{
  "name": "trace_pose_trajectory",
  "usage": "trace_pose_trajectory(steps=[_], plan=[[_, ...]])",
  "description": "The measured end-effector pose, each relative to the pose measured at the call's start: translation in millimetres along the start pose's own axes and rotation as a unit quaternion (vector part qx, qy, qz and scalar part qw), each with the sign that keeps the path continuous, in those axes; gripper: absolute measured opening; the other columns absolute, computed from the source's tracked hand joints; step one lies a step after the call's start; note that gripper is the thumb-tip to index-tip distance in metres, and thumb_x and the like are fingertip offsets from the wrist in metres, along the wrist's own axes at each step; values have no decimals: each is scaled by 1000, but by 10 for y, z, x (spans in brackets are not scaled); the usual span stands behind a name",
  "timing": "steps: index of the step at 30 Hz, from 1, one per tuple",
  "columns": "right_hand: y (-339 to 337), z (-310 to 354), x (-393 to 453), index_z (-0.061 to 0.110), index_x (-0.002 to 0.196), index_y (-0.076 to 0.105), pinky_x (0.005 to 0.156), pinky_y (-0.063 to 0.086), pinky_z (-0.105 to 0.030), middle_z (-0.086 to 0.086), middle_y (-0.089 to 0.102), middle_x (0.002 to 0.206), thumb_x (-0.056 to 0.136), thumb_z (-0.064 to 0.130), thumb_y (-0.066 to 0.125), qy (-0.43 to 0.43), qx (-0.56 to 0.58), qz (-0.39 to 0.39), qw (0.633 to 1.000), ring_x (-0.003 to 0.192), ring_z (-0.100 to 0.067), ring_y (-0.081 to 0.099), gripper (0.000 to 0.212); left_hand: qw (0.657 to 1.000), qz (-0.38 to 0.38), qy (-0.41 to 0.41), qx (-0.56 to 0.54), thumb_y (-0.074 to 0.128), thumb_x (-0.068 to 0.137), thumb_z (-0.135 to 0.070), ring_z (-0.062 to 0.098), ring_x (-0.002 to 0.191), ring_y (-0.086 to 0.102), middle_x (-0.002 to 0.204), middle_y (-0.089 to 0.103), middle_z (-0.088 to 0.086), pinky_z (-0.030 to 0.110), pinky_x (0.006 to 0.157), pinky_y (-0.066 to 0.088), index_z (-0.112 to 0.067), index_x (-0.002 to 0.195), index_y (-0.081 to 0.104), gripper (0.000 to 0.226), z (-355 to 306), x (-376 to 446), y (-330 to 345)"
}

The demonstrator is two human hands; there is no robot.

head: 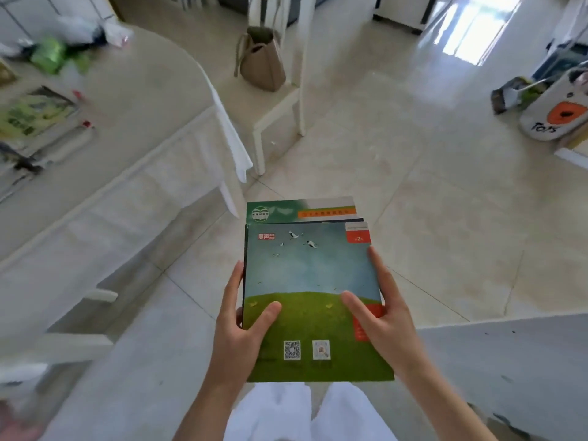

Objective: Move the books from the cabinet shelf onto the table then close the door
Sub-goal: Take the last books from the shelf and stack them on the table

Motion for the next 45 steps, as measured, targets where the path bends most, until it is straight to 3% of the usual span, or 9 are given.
trace_pose_trajectory(steps=[5, 11, 17, 25, 29, 34, 38, 41, 45], plan=[[1053, 288, 276, 40, 142, 32, 59, 53, -12, 30, 54, 117, 84, 6, 67, -24, -1, 71, 997, 86, 11, 66, 76, 998, -57, 29, -11, 71, 75, -34, 16, 108, 66, 136, 51, -20, 39, 75, 61, -68, 127, 34, 73, -182, 166, -974], [2084, 506, 627, 44, 137, 33, 65, 57, -20, 51, 54, 103, 86, 10, 65, -56, -41, 147, 987, 93, 10, 65, 70, 990, -135, 41, -24, 72, 75, -35, 18, 110, 65, 137, 51, -19, 43, 78, 60, -72, 124, 34, 72, -306, 353, -1872], [2749, 628, 1100, 47, 138, 34, 67, 56, -18, 29, 54, 123, 89, 14, 63, -41, -39, 198, 979, 98, 5, 65, 65, 980, -193, 43, -36, 71, 84, -19, 15, 113, 63, 137, 53, -17, 40, 82, 60, -65, 130, 34, 75, -363, 720, -2345], [3477, 856, 2302, 34, 146, 32, 88, 53, -23, 40, 56, 118, 93, 10, 57, -66, -86, 270, 957, 112, 2, 59, 63, 967, -248, 49, -19, 71, 84, -33, 13, 128, 51, 146, 41, -24, 43, 96, 53, -65, 135, 29, 74, -608, 1727, -2642], [3846, 1116, 2867, 32, 147, 30, 100, 42, -16, 23, 48, 139, 95, 10, 56, -94, -120, 322, 934, 122, 9, 49, 62, 953, -295, 63, -19, 66, 89, -15, -16, 125, 40, 141, 33, -35, 25, 98, 50, -55, 135, 38, 67, -829, 2207, -2743], [4316, 1402, 3318, 30, 147, 27, 102, 38, -11, 20, 44, 141, 94, 7, 57, -140, -160, 365, 907, 125, 13, 43, 65, 935, -349, 61, -16, 68, 87, -15, -19, 123, 39, 148, 33, -22, 15, 93, 49, -50, 138, 36, 70, -1004, 2544, -2962], [4668, 1366, 3521, 29, 151, 1, 69, 47, -4, 8, 44, 135, 91, 17, 61, -76, -182, 400, 895, 96, 11, 61, 86, 917, -393, 60, -31, 74, 79, -27, 1, 131, 43, 149, 36, -19, 41, 101, 49, -52, 138, 34, 75, -1057, 2653, -3168], [4946, 1368, 3682, 33, 151, -9, 71, 49, -5, 9, 43, 136, 84, 32, 68, -36, -212, 415, 884, 99, -2, 63, 102, 906, -414, 74, -45, 78, 73, -37, 15, 133, 46, 149, 40, -15, 48, 100, 49, -54, 139, 35, 80, -1042, 2763, -3406], [5405, 1280, 3890, 26, 152, 8, 89, 54, -43, -2, 70, 118, 72, 40, 74, 168, -150, 480, 848, 99, -22, 71, 105, 906, -412, 69, -75, 80, 71, -37, 26, 124, 56, 145, 47, -4, 51, 91, 54, -62, 135, 34, 83, -1026, 2949, -3731]])
Point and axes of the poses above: each hand's wrist, its own x-axis towards the middle knuckle, its own y-axis out of the palm, z = x × y, the point moved 8 cm from there along x, towards the middle knuckle
